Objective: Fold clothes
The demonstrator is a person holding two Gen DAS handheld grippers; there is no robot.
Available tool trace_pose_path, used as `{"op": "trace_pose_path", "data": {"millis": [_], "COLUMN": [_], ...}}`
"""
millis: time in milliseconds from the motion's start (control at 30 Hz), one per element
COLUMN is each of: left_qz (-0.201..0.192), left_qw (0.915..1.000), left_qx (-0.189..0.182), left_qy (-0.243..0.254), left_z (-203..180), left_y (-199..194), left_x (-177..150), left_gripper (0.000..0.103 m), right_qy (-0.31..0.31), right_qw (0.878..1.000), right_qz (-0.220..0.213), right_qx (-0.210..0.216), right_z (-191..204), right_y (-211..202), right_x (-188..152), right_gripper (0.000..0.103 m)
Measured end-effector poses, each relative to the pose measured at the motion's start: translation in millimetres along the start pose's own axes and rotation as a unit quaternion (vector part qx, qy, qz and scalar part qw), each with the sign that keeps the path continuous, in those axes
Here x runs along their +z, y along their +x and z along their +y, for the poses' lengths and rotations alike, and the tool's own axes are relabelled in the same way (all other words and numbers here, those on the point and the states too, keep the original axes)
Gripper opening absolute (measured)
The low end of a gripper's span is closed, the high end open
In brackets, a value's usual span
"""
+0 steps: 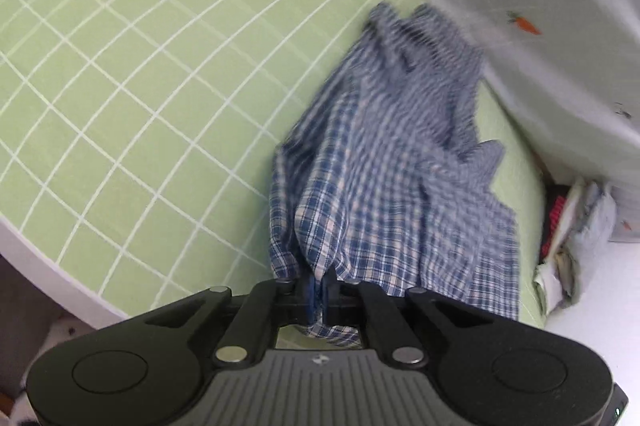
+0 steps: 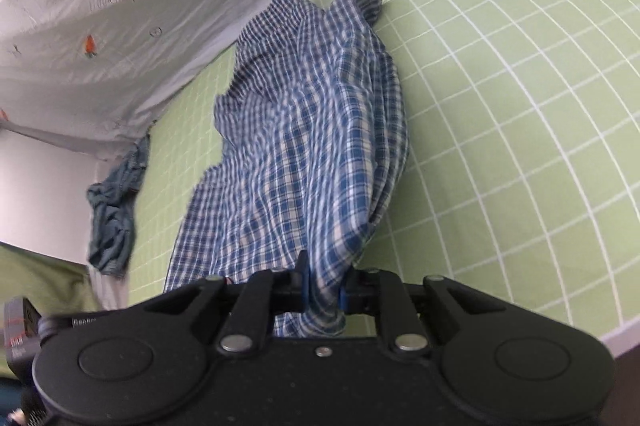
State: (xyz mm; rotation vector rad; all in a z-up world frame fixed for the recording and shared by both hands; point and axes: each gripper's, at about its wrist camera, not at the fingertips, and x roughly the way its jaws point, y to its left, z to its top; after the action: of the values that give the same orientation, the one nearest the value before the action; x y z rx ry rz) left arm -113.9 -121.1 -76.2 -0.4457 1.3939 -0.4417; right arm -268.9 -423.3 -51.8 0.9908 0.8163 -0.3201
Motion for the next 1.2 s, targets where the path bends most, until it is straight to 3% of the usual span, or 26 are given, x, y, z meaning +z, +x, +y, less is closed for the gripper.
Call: {"op": "trace_pose_path", "data": {"millis": [167,300,533,633,967,1200], "left_qz": [-0.012,-0.019,-0.022,-0.029,-0.076,-0.103], "left_qw": [0.9995,0.9962,0.9845,0.984,0.9868,0.9881], "left_qx": [-0.021,-0.044,-0.061,-0.06,-0.077,-0.082], "left_qy": [-0.02,-0.072,-0.163,-0.165,-0.121,-0.078], "left_z": [-8.7,-18.4,-27.6,-37.4,-91.0,-132.7], "left_y": [-15.6,-25.3,-29.1,-26.9,-15.0,22.8], "left_x": [-1.3,7.7,41.4,55.1,116.3,187.2], "left_gripper": [0.002,0.002,0.002,0.002,0.002,0.003], "right_qy": [0.046,0.088,0.221,0.26,0.291,0.286], "right_qw": [0.998,0.994,0.965,0.952,0.937,0.939], "right_qz": [0.006,0.014,0.049,0.059,0.05,0.041], "right_qx": [0.029,0.059,0.13,0.148,0.185,0.187], "right_z": [-14.2,-22.8,-43.1,-44.5,-21.5,-4.0], "right_y": [-11.9,-20.9,-18.5,-10.5,8.7,50.0], "right_x": [6.5,19.0,47.3,59.0,122.8,192.9], "right_gripper": [0.013,0.013,0.013,0.013,0.013,0.013]}}
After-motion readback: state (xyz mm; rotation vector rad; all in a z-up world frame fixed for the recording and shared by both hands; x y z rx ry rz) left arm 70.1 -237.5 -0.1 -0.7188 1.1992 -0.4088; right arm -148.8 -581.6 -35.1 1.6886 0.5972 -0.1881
